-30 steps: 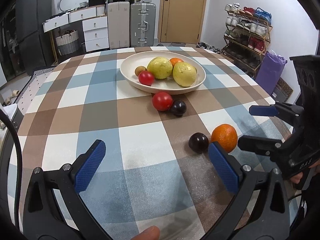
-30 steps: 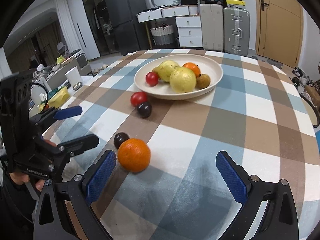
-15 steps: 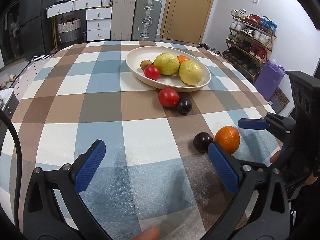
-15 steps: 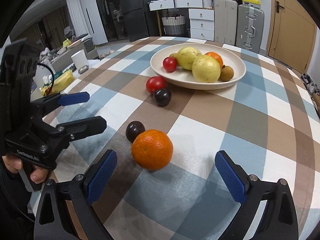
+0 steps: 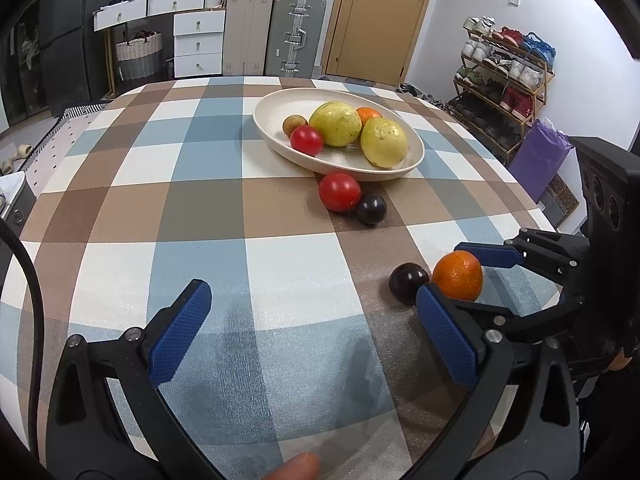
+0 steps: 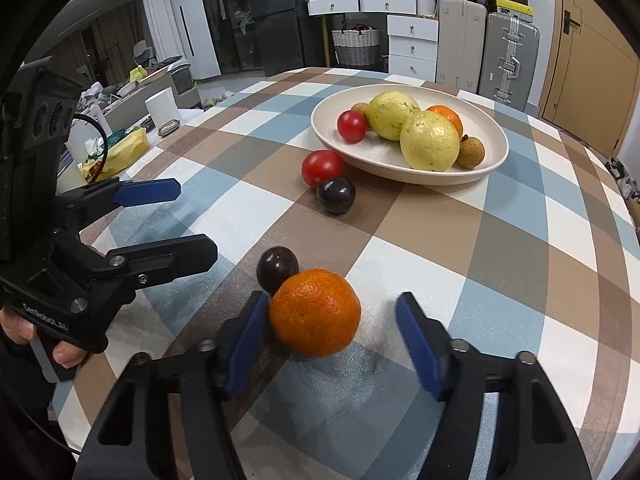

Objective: Organize fruits
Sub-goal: 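Grasp the orange with the right tool while the left tool grasps the dark plum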

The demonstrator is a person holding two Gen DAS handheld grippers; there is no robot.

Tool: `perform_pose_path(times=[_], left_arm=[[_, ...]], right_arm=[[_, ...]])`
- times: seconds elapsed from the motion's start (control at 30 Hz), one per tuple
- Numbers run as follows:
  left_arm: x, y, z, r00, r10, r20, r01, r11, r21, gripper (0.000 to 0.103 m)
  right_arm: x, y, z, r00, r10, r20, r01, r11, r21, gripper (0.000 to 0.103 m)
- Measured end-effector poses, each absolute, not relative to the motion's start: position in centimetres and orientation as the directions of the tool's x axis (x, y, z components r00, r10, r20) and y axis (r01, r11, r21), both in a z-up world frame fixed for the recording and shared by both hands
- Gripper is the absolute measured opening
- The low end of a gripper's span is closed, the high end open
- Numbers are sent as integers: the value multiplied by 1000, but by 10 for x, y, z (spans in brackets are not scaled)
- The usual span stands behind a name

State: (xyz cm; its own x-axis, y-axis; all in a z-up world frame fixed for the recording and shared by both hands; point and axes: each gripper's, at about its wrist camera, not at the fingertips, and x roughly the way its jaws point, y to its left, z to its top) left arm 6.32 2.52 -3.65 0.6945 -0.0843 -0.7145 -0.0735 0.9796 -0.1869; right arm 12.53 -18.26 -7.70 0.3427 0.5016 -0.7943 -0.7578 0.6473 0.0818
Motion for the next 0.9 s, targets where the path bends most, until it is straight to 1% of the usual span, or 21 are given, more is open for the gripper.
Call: perform_pose_path(times=[0.07, 0.23, 0.3, 0.47, 0.6, 0.7, 0.9], left_arm=[[63, 25, -36, 695, -84, -714, -72, 980, -186, 102], [64, 24, -37, 692, -83, -717, -70, 981, -181, 102], [65, 23, -37, 691, -85, -718, -65, 982, -178, 102], [67, 16, -37, 688, -88, -720, -49, 985, -166, 102], [68, 11, -37, 678, -125, -724, -31, 980, -198, 102], [71, 4, -38, 670, -132, -731, -24, 980, -199, 102], [79, -1, -40, 659, -124, -742, -47, 978, -205, 102]], right_arm=[[124, -184, -77, 325, 520, -790, -762, 639, 107, 64], [124, -188, -76, 315, 541, -779, -760, 635, 134, 46], [123, -190, -76, 308, 557, -772, -760, 632, 152, 42], [122, -195, -75, 318, 560, -765, -754, 638, 154, 42], [127, -204, -73, 350, 549, -759, -725, 672, 151, 42], [131, -212, -71, 364, 549, -752, -706, 690, 163, 42], [136, -224, -65, 387, 554, -737, -692, 703, 166, 42]])
